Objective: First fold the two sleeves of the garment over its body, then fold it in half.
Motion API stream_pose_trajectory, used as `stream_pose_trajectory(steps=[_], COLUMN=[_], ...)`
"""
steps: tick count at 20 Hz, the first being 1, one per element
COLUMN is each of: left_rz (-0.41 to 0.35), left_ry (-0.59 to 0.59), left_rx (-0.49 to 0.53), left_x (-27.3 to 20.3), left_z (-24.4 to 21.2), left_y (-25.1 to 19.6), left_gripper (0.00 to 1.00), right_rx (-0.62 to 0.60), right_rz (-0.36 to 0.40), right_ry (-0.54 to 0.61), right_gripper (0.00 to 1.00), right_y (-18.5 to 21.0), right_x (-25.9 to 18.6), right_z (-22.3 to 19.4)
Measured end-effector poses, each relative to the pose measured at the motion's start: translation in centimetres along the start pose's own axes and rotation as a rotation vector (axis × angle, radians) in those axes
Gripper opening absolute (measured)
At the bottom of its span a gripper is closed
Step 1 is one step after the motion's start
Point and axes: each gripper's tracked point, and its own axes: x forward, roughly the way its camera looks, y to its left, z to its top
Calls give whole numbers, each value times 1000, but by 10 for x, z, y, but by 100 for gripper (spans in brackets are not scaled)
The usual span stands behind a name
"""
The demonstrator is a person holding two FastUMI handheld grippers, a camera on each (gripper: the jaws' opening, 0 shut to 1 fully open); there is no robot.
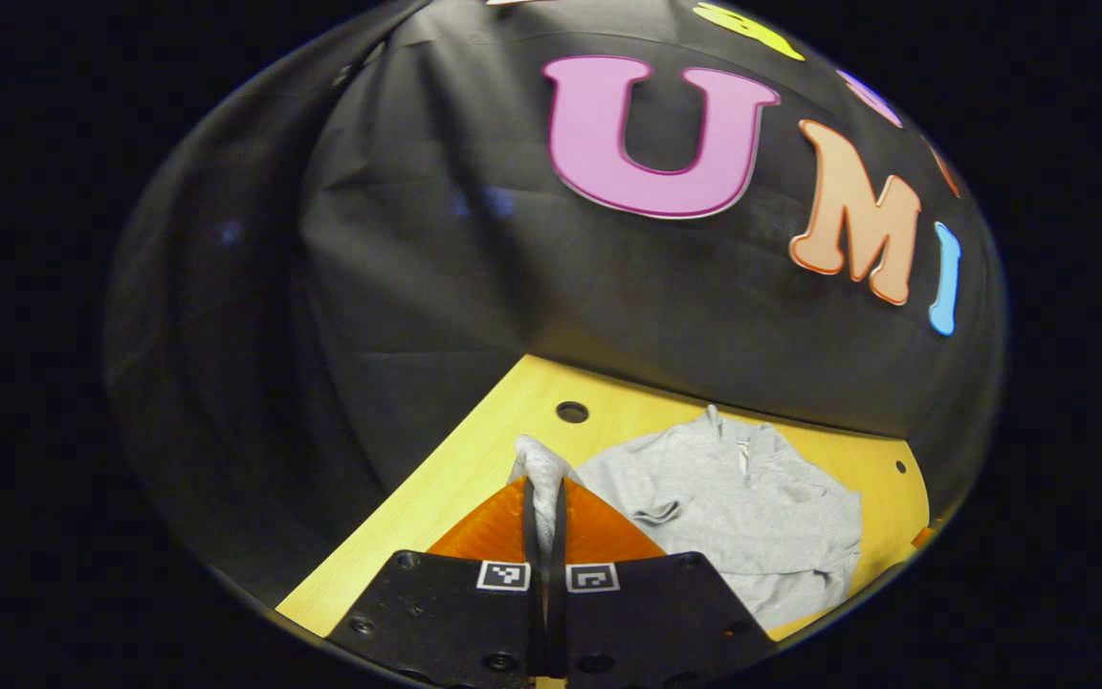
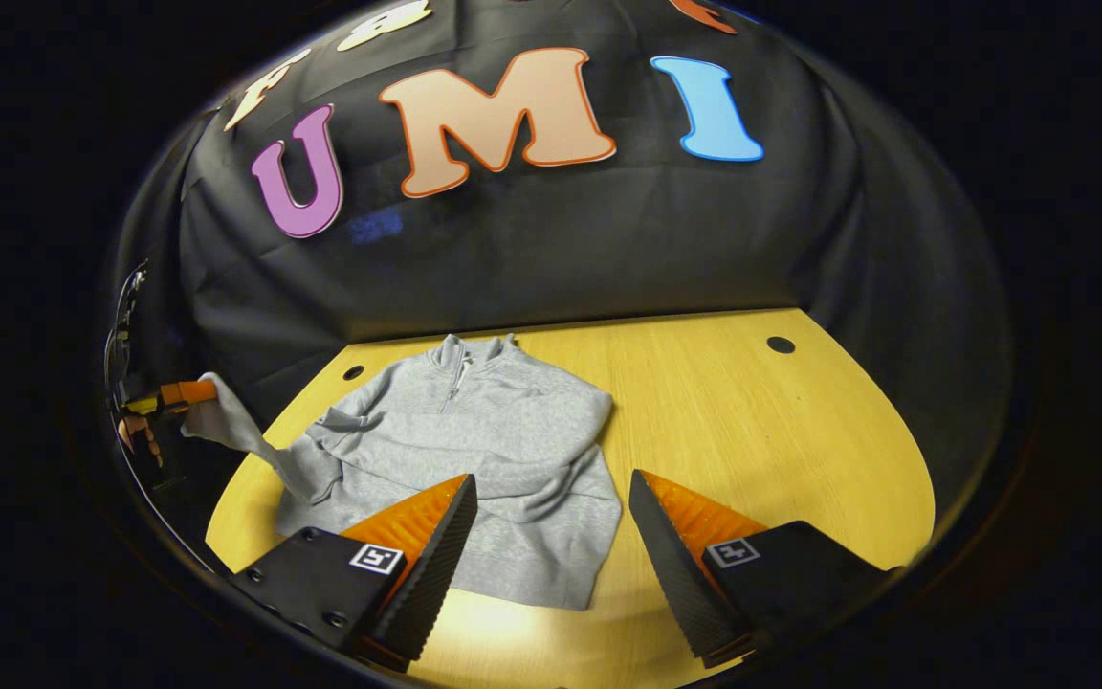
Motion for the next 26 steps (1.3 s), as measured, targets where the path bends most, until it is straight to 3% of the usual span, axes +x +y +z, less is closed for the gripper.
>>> stream_pose_trajectory(steps=[3,11,20,26], left_rz=[-75,-264,-402,-430], left_ry=[-10,-20,51,123], left_rx=[42,170,310,408], left_x=[12,26,34,57], left_z=[10,13,-29,-77], left_y=[-50,-185,-304,-356], left_gripper=[0,0,0,0], right_rx=[15,25,44,47], right_rz=[-32,-104,-147,-164], right_ry=[1,-14,-4,8], right_gripper=[96,99,96,96], right_y=[-23,-73,-110,-126], right_x=[-12,-42,-68,-82], right_z=[-3,-8,-27,-43])
